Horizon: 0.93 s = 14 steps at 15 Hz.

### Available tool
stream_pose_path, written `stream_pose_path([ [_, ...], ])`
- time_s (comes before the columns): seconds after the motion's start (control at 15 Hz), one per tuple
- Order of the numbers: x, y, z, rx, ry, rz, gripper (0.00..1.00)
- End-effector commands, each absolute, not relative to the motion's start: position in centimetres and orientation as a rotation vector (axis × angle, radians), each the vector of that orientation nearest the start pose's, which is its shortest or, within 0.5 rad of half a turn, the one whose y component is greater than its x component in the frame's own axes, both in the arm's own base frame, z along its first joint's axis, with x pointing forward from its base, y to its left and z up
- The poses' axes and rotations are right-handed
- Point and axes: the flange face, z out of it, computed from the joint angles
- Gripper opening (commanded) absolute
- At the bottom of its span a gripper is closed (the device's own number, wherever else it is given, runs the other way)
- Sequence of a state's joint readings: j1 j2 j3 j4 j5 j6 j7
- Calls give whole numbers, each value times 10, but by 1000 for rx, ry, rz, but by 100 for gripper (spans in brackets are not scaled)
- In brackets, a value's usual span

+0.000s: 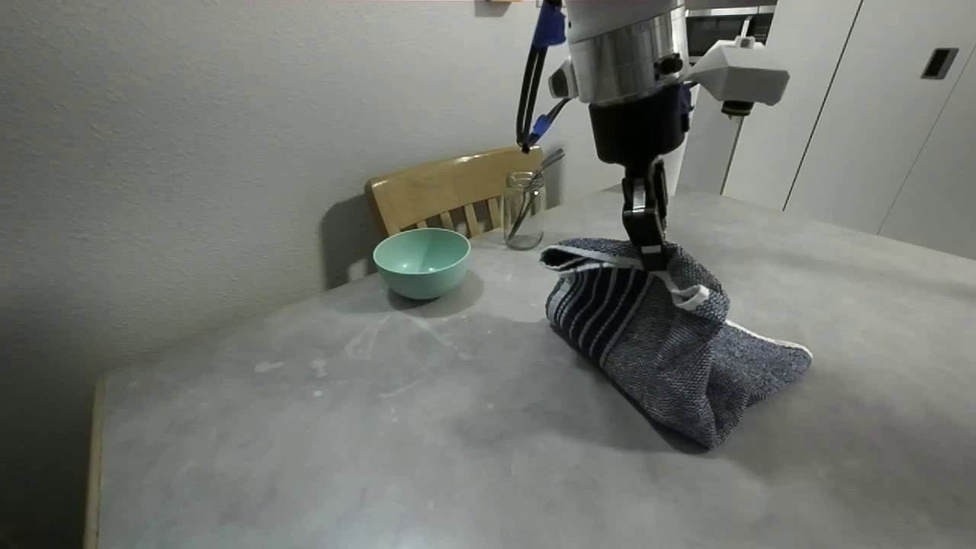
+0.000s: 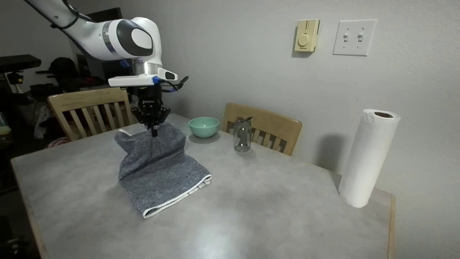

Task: Fold the towel once

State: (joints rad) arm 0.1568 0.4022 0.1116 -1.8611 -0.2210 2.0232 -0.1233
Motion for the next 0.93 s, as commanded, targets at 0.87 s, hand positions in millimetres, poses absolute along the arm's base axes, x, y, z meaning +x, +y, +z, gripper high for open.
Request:
stream_pose_path([
  [0.87,550,100,293,-3197,-769,238,10],
])
